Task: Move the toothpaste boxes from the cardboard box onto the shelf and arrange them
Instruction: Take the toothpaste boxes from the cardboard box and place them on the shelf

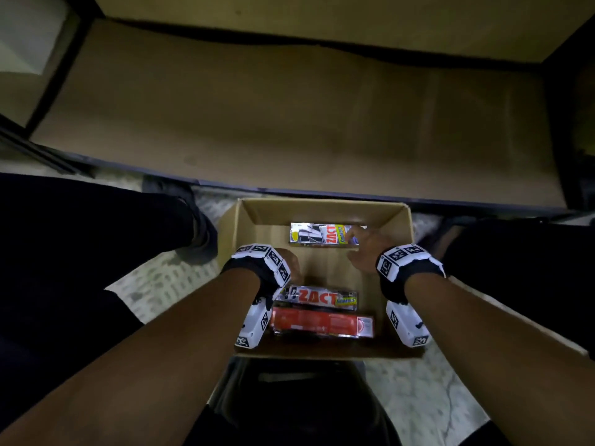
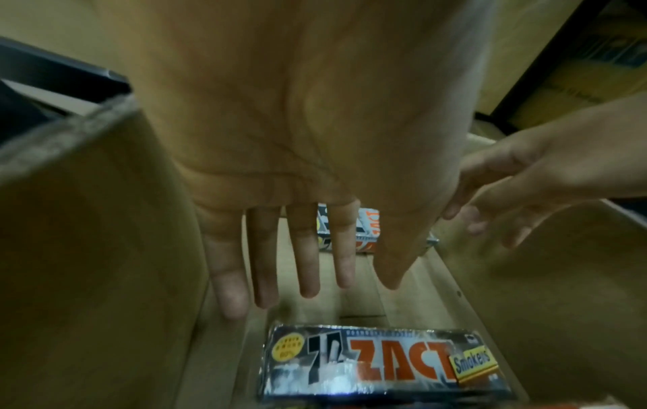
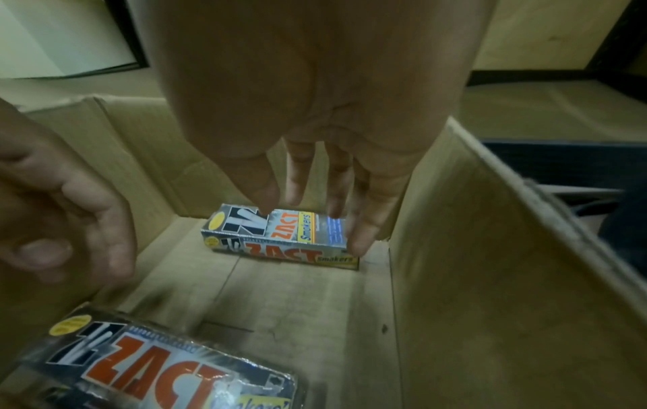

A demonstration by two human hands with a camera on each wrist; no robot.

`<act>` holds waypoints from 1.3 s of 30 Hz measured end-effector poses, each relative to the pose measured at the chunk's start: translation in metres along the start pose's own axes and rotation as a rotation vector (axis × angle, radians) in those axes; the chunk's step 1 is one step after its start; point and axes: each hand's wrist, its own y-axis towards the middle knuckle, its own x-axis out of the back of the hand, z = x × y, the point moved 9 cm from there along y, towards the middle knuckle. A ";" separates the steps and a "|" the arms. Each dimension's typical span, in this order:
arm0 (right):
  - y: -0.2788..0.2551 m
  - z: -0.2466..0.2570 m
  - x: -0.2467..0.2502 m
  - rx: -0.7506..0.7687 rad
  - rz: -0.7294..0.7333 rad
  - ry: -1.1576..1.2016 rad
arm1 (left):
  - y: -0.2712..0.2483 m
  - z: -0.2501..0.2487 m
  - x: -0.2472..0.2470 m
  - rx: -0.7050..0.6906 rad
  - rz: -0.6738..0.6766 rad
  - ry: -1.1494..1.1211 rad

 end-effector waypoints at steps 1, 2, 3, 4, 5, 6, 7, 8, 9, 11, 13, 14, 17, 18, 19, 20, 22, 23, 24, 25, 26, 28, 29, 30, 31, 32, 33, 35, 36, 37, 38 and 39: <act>0.004 -0.001 -0.003 -0.011 -0.007 0.010 | 0.018 0.009 -0.013 0.007 0.053 0.023; 0.010 -0.002 -0.007 -0.019 -0.014 0.020 | 0.026 0.011 -0.022 -0.018 0.077 0.032; 0.015 -0.003 -0.011 -0.023 -0.020 0.026 | 0.031 0.011 -0.026 -0.045 0.091 0.017; 0.019 -0.003 -0.014 -0.024 -0.029 0.032 | 0.026 0.009 -0.025 -0.058 0.088 -0.019; 0.023 -0.003 -0.017 -0.022 -0.038 0.038 | 0.024 0.005 -0.023 -0.077 0.086 -0.063; 0.027 -0.002 -0.019 -0.017 -0.048 0.045 | 0.019 0.000 -0.023 -0.107 0.075 -0.090; 0.029 -0.001 -0.020 -0.010 -0.057 0.044 | 0.022 0.000 -0.024 -0.117 0.061 -0.134; 0.031 0.000 -0.021 -0.001 -0.065 0.035 | 0.021 -0.001 -0.025 -0.132 0.055 -0.168; 0.032 0.001 -0.021 0.008 -0.069 0.019 | 0.023 0.000 -0.029 -0.138 0.064 -0.220; 0.037 0.001 -0.022 0.032 -0.073 -0.014 | 0.027 0.003 -0.033 -0.139 0.066 -0.266; 0.040 0.001 -0.024 0.048 -0.077 -0.043 | 0.031 0.005 -0.038 -0.134 0.069 -0.239; 0.042 0.002 -0.024 0.055 -0.085 -0.056 | 0.031 0.005 -0.038 -0.136 0.062 -0.210; 0.044 0.004 -0.024 0.069 -0.103 -0.113 | 0.034 0.006 -0.039 -0.154 0.051 -0.178; 0.044 0.004 -0.025 0.064 -0.101 -0.135 | 0.033 0.004 -0.039 -0.161 0.056 -0.164; 0.045 0.003 -0.027 0.058 -0.095 -0.155 | 0.034 0.004 -0.041 -0.169 0.062 -0.154; 0.046 0.002 -0.030 0.050 -0.084 -0.170 | 0.035 0.003 -0.043 -0.173 0.068 -0.134; 0.048 0.000 -0.039 0.030 -0.051 -0.175 | 0.039 0.003 -0.045 -0.186 0.050 -0.095; 0.048 0.000 -0.044 0.021 -0.036 -0.165 | 0.042 0.004 -0.044 -0.188 0.026 -0.089; 0.048 -0.001 -0.049 0.014 -0.025 -0.154 | 0.043 0.006 -0.044 -0.192 0.008 -0.097; 0.047 -0.001 -0.052 0.014 -0.020 -0.148 | 0.045 0.007 -0.044 -0.197 -0.007 -0.109; 0.046 -0.001 -0.054 0.018 -0.023 -0.145 | 0.046 0.008 -0.045 -0.201 -0.008 -0.118; 0.045 -0.001 -0.057 0.022 -0.025 -0.140 | 0.047 0.008 -0.048 -0.200 0.007 -0.123; 0.044 -0.001 -0.058 0.023 -0.021 -0.136 | 0.048 0.007 -0.050 -0.195 0.024 -0.122; 0.044 -0.002 -0.060 0.021 -0.012 -0.129 | 0.047 0.007 -0.050 -0.196 0.039 -0.119; 0.043 -0.003 -0.060 0.016 -0.004 -0.118 | 0.046 0.007 -0.050 -0.192 0.043 -0.122; 0.042 -0.005 -0.061 0.007 0.003 -0.102 | 0.045 0.009 -0.049 -0.187 0.036 -0.124; 0.041 -0.007 -0.062 -0.004 0.009 -0.084 | 0.043 0.011 -0.047 -0.183 0.021 -0.130; 0.037 -0.012 -0.062 -0.037 0.028 -0.038 | 0.041 0.018 -0.045 -0.159 -0.011 -0.172; 0.035 -0.015 -0.062 -0.059 0.039 -0.018 | 0.040 0.021 -0.043 -0.144 -0.022 -0.188; 0.033 -0.018 -0.061 -0.080 0.047 -0.007 | 0.038 0.024 -0.041 -0.123 -0.032 -0.189; 0.031 -0.020 -0.060 -0.093 0.049 -0.001 | 0.039 0.026 -0.041 -0.107 -0.036 -0.181; 0.028 -0.023 -0.058 -0.104 0.048 -0.001 | 0.042 0.031 -0.043 -0.079 -0.028 -0.161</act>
